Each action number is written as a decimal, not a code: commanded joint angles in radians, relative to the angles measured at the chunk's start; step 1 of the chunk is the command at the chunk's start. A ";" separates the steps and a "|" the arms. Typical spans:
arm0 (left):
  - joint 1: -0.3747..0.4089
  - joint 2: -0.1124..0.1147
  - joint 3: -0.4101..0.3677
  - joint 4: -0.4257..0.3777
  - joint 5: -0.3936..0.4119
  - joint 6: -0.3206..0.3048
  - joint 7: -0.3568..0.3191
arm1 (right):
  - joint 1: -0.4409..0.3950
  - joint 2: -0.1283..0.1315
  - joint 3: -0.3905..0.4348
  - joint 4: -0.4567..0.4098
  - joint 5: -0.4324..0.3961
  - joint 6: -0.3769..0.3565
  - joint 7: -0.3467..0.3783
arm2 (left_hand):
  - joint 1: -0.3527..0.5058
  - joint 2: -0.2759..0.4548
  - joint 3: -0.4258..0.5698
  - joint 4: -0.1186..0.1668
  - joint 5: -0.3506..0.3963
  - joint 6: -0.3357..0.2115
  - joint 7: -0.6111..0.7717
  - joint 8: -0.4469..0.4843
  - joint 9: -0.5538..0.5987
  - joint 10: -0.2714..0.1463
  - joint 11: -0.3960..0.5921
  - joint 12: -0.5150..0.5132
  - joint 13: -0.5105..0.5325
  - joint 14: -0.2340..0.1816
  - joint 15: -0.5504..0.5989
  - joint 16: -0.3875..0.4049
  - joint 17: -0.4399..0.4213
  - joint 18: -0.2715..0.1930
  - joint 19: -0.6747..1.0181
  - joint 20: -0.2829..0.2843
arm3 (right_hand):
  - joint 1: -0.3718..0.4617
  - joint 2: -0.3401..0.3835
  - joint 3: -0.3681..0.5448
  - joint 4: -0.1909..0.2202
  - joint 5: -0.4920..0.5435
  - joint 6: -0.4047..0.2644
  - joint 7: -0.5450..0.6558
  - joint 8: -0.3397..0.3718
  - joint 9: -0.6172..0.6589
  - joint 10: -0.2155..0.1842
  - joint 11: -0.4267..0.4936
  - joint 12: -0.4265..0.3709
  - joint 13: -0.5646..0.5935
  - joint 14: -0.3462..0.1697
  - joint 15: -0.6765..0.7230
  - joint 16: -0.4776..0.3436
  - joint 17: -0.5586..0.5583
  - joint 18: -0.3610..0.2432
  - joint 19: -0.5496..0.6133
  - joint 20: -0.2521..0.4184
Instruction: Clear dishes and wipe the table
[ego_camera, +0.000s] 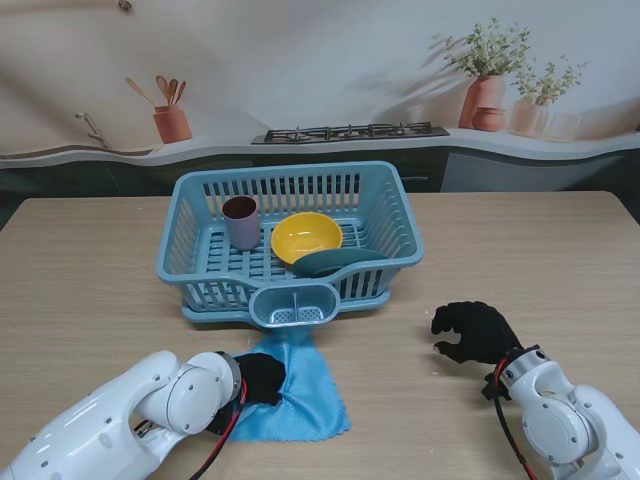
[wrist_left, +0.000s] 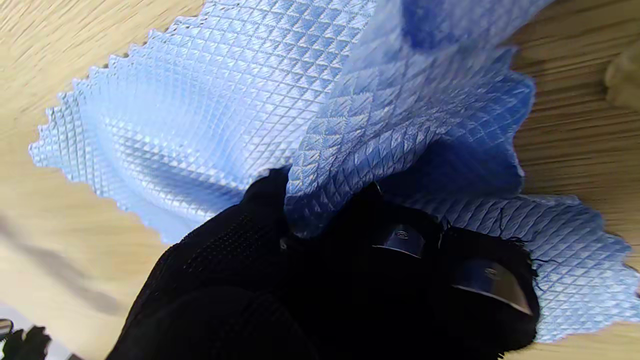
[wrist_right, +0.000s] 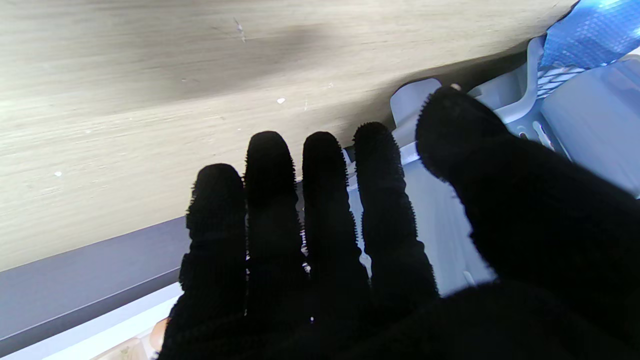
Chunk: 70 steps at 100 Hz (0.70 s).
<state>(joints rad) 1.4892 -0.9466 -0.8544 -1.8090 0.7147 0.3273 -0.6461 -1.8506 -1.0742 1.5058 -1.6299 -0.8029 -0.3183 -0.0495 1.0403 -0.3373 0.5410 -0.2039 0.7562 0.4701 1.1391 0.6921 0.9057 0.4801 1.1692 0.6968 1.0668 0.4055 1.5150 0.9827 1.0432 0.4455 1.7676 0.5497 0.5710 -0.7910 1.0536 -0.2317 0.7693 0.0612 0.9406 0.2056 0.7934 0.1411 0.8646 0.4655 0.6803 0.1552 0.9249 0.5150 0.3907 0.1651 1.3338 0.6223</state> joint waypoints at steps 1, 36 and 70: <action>0.041 0.004 0.018 0.052 0.004 0.016 -0.043 | -0.005 -0.002 0.001 -0.004 -0.004 -0.007 0.012 | 0.169 -0.053 0.037 0.058 -0.016 -0.210 -0.068 0.042 -0.040 0.077 -0.080 0.011 0.033 0.003 0.045 -0.001 0.028 -0.105 0.276 -0.015 | 0.022 0.014 -0.014 -0.016 -0.003 -0.001 0.010 -0.008 0.006 0.005 -0.005 -0.008 0.000 0.016 -0.005 -0.001 -0.007 0.007 0.009 0.008; 0.339 -0.041 -0.299 -0.022 0.258 -0.097 0.071 | -0.002 -0.001 -0.001 -0.002 -0.009 -0.006 0.016 | 0.169 -0.054 0.042 0.058 -0.016 -0.206 -0.069 0.034 -0.042 0.082 -0.082 0.007 0.029 0.011 0.041 -0.004 0.026 -0.098 0.273 -0.017 | 0.022 0.014 -0.013 -0.016 -0.004 -0.001 0.010 -0.009 0.005 0.004 -0.005 -0.008 -0.001 0.017 -0.005 -0.001 -0.008 0.007 0.008 0.008; 0.504 -0.074 -0.471 -0.019 0.384 -0.160 0.271 | -0.001 0.000 -0.005 -0.002 -0.014 -0.003 0.017 | 0.173 -0.051 0.040 0.060 -0.013 -0.198 -0.074 0.029 -0.045 0.088 -0.084 0.006 0.026 0.021 0.040 -0.003 0.026 -0.088 0.271 -0.018 | 0.021 0.015 -0.013 -0.016 -0.005 0.000 0.010 -0.009 0.006 0.004 -0.004 -0.008 0.000 0.017 -0.005 -0.001 -0.007 0.007 0.009 0.008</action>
<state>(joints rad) 1.9594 -1.0276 -1.3237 -1.8964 1.0925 0.1646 -0.3452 -1.8486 -1.0741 1.5031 -1.6289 -0.8109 -0.3180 -0.0467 1.0205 -0.2884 0.5074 -0.2707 0.7390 0.3629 1.0553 0.7304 0.8846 0.4750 1.0813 0.6975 1.0675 0.3983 1.5150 0.9818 1.0437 0.4447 1.7678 0.5496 0.5710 -0.7910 1.0536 -0.2317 0.7693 0.0612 0.9406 0.2055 0.7934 0.1414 0.8646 0.4655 0.6803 0.1553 0.9249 0.5150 0.3907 0.1651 1.3338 0.6223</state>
